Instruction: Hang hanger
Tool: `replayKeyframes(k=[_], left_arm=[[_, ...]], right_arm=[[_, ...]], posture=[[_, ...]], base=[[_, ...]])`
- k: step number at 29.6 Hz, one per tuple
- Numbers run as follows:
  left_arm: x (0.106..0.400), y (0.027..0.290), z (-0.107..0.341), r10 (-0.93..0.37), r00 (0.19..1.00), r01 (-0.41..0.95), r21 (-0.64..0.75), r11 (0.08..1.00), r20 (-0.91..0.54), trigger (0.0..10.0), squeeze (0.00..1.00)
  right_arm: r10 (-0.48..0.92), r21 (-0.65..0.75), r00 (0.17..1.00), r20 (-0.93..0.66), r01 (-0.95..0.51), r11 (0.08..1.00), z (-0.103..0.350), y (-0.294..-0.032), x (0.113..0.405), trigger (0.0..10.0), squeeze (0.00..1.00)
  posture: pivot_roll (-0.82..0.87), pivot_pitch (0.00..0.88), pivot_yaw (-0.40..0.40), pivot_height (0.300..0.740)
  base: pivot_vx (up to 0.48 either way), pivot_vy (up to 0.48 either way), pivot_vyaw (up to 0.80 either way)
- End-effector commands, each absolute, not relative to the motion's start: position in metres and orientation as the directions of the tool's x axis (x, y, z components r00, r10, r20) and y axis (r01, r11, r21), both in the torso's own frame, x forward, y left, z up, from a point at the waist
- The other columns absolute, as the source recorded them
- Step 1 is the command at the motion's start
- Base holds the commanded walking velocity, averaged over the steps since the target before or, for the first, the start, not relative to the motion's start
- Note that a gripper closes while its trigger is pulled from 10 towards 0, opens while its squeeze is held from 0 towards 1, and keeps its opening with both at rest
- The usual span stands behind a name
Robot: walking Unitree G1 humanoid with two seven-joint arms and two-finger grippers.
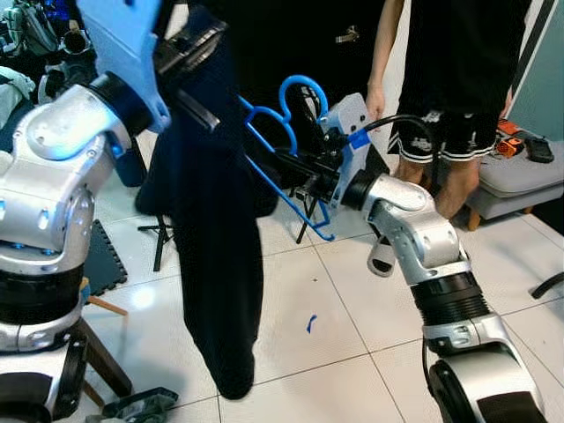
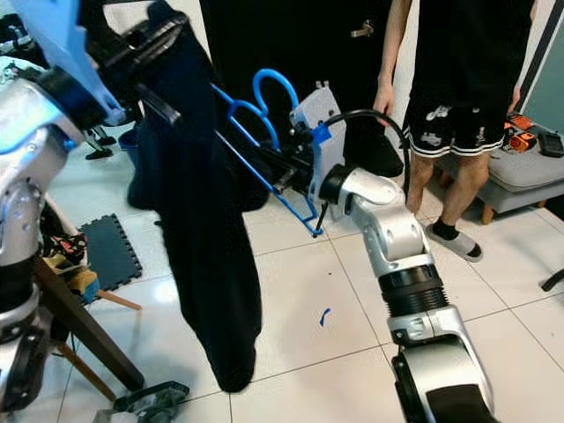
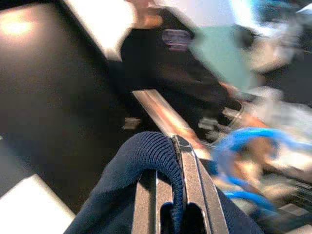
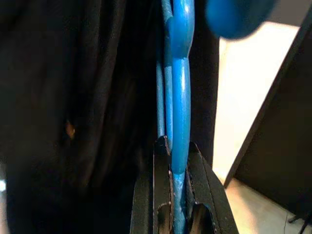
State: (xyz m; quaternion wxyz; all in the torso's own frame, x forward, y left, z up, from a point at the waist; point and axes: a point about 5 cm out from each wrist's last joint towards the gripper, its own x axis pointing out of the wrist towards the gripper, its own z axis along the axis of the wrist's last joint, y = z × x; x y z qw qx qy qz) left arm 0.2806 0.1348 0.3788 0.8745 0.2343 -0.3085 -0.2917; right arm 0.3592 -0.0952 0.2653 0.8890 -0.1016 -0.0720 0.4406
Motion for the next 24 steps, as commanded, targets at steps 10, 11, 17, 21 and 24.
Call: replayKeyframes(k=[10, 11, 17, 21, 24], left_arm=[[0.247, 0.092, 0.333, -0.902, 0.390, 0.654, 0.633, 0.414, 0.188, 0.0, 0.00], [0.247, 0.092, 0.333, -0.902, 0.390, 0.654, 0.633, 0.414, 0.188, 0.0, 0.00], [0.240, 0.105, 0.306, -0.916, 0.399, 0.709, 0.623, 0.330, 0.031, 0.0, 0.00], [0.247, 0.128, 0.308, -0.858, 0.513, 0.641, 0.664, 0.385, 0.002, 0.0, 0.00], [0.248, 0.137, 0.314, -0.833, 0.552, 0.606, 0.676, 0.419, 0.021, 0.0, 0.00]], right_arm=[[0.833, -0.129, 0.552, 0.030, -0.824, 0.551, 0.266, -0.076, 0.359, 10.0, 0.00], [0.833, -0.129, 0.552, 0.030, -0.824, 0.551, 0.266, -0.076, 0.359, 10.0, 0.00], [0.726, 0.080, 0.651, 0.222, -0.754, 0.652, 0.294, -0.091, 0.379, 10.0, 0.00], [0.656, 0.166, 0.687, 0.313, -0.720, 0.674, 0.310, -0.106, 0.385, 10.0, 0.00], [0.590, 0.201, 0.727, 0.350, -0.674, 0.711, 0.317, -0.118, 0.389, 10.0, 0.00]], posture=[[0.02, 0.000, 0.001, 0.740], [0.02, 0.000, 0.001, 0.740], [0.03, 0.000, -0.015, 0.740], [0.03, 0.000, -0.019, 0.740], [0.03, 0.000, -0.020, 0.740]], base=[[0.000, 0.000, 0.00], [0.000, 0.000, 0.00], [0.000, 0.000, 0.00], [0.000, 0.000, 0.00], [0.000, 0.000, 0.00]])
